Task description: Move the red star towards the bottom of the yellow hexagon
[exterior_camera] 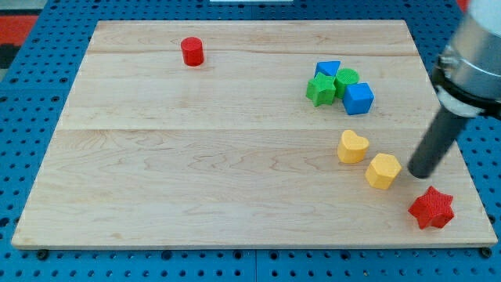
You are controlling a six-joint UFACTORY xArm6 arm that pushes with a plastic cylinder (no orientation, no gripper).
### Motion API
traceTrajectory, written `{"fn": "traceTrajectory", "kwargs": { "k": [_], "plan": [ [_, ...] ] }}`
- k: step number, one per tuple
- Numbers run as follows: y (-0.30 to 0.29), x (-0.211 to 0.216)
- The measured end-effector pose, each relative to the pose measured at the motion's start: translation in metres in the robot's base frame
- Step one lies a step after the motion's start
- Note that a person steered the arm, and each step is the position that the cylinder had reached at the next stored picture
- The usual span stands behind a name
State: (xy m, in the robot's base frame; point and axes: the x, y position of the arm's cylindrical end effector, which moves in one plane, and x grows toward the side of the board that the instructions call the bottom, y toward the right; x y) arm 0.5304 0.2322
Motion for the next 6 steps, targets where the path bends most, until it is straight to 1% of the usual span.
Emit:
{"fn": "traceTrajectory", "kwargs": {
  "k": [1, 2, 3, 4, 5, 6],
  "plan": [
    [0.024, 0.01],
    [0.046, 0.05],
    [0.052, 0.088],
    [0.033, 0.065],
    [-0.02, 0.053],
    [-0.014, 0.054]
  ]
}}
